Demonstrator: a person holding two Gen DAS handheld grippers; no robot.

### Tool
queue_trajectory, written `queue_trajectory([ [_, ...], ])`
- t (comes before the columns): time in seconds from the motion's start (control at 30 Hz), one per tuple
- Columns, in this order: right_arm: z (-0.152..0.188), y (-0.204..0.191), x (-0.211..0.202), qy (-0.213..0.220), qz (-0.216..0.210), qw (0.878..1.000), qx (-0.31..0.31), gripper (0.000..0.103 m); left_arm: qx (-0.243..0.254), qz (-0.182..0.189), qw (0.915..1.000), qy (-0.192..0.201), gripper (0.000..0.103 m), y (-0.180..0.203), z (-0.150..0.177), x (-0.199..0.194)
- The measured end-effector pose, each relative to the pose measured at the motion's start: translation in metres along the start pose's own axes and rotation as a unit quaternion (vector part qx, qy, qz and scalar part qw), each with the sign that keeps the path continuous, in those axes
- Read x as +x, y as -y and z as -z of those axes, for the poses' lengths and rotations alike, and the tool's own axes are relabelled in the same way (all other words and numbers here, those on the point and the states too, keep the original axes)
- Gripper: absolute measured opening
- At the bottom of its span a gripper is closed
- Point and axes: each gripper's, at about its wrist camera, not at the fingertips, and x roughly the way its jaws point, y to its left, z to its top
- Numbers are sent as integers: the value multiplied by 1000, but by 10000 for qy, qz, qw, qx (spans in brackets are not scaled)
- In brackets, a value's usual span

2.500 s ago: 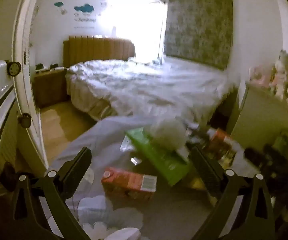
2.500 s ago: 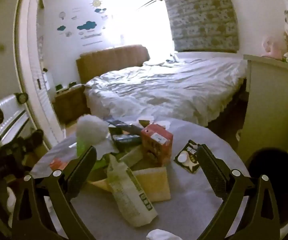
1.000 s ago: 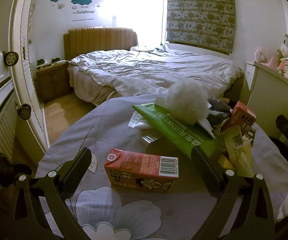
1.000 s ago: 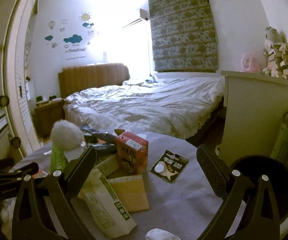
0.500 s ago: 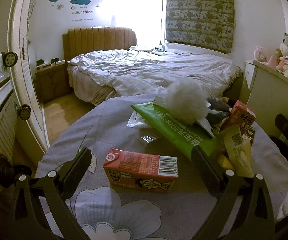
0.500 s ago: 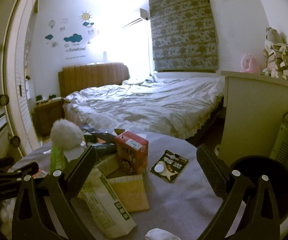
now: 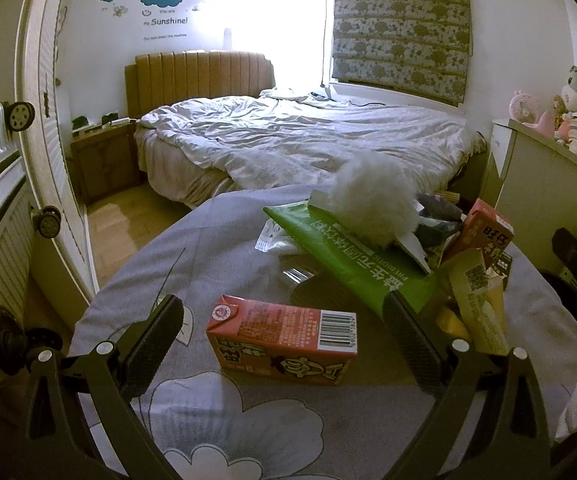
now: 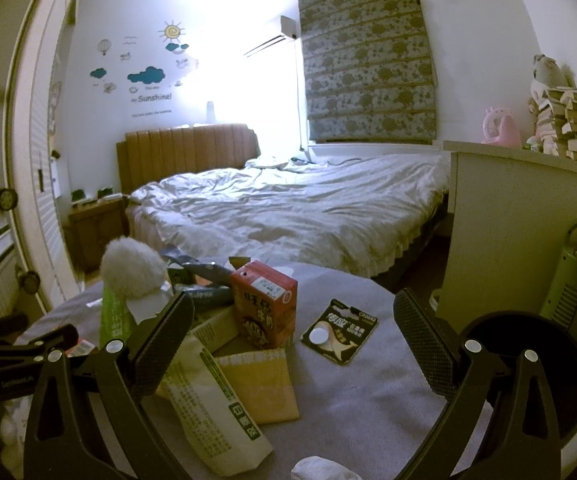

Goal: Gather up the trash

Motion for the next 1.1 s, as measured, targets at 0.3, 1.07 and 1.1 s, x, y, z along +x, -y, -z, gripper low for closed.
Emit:
queue_trajectory([
  [0.3,0,0,0,-40,10,10000,5,99,10,-1,10000,-7,98,0,0,0],
  [1.07,-49,-14,36,-1108,-1998,9733,237,95,-537,1053,9879,-1006,98,-62,29,-4],
  [1.1,-54,-23,41,-1200,-2147,9692,152,88,-512,1077,9876,-1025,98,-60,27,-2],
])
